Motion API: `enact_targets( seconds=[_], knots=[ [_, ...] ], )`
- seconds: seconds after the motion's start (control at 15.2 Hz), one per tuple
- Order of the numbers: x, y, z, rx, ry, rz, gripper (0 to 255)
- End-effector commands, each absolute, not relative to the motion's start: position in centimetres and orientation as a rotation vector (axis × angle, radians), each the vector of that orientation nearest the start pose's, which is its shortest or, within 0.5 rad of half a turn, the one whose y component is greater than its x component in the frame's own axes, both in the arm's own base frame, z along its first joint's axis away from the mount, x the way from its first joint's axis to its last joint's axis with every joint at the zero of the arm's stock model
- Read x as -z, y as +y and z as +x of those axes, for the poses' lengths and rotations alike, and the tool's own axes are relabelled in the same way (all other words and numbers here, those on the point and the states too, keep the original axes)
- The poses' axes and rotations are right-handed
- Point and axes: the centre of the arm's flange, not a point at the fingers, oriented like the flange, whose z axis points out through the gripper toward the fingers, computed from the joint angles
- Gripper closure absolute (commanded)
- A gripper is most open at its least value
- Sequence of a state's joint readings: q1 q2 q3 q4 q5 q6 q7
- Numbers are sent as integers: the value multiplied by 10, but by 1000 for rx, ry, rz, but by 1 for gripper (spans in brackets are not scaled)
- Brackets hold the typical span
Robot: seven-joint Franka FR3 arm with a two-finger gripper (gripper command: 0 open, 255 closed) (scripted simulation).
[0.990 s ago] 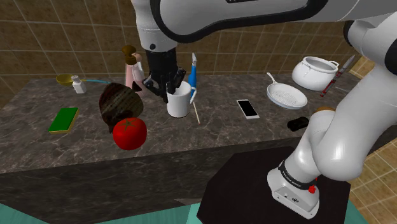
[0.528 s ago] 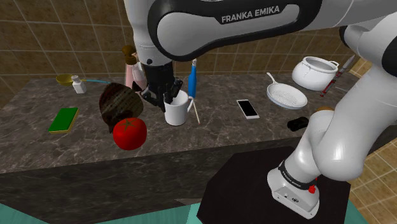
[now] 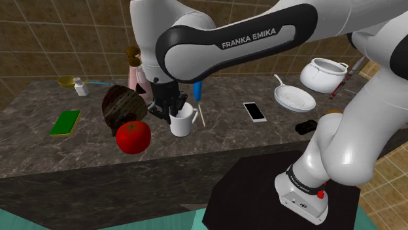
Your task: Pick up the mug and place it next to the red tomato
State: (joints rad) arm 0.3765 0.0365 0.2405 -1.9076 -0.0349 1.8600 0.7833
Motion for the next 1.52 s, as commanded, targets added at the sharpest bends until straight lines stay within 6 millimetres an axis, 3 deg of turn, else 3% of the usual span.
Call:
enact_targets(
  seconds=[0.0,1.12,1.45],
  knots=[
    [-458,321,460,-76,248,-3203,255],
    [-368,321,460,-76,248,-3203,255],
    [-368,321,460,-76,248,-3203,255]
  ],
)
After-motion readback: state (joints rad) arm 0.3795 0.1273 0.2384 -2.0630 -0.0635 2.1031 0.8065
